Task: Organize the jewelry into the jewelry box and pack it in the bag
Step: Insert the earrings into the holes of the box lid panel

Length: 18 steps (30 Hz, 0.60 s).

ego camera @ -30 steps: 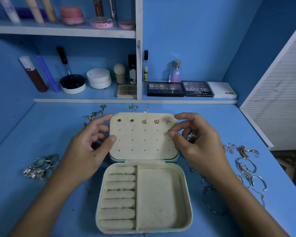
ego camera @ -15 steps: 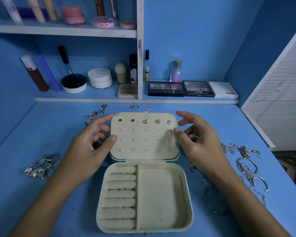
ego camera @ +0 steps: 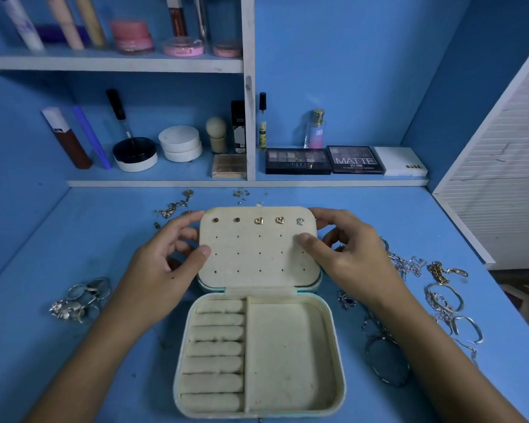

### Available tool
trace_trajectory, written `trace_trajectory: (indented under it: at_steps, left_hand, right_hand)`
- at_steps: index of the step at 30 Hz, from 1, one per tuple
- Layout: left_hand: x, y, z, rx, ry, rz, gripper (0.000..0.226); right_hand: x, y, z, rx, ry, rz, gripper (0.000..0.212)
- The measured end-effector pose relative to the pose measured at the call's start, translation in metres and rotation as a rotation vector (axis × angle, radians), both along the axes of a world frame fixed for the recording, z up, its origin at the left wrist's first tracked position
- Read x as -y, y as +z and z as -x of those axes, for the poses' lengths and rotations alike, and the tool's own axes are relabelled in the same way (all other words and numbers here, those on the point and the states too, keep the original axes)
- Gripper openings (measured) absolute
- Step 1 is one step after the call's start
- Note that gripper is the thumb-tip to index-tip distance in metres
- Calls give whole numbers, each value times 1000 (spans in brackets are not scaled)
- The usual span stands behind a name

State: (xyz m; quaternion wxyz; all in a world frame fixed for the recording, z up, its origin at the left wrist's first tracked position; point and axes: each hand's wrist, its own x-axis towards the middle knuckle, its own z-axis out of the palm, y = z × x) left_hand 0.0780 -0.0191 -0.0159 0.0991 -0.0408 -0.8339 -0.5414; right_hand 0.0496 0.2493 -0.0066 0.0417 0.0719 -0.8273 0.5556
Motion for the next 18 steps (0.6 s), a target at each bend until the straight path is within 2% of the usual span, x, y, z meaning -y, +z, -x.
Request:
trace_trajectory:
  at_steps: [3, 6, 14, 18]
  left_hand:
    - [-1, 0, 1, 9, 0, 2, 47]
    - [1, 0, 4, 11, 3, 13, 45]
    - [8, 13, 34, -20, 32, 86, 17]
    - [9, 22, 69, -7, 31, 174, 21]
  right_hand:
    - [0, 0, 2, 20, -3, -20, 22]
    - [-1, 1, 2, 69, 6, 48, 20]
    - [-3, 3, 4, 139, 20, 130, 23]
    - [-4, 2, 4, 173, 49, 214, 25]
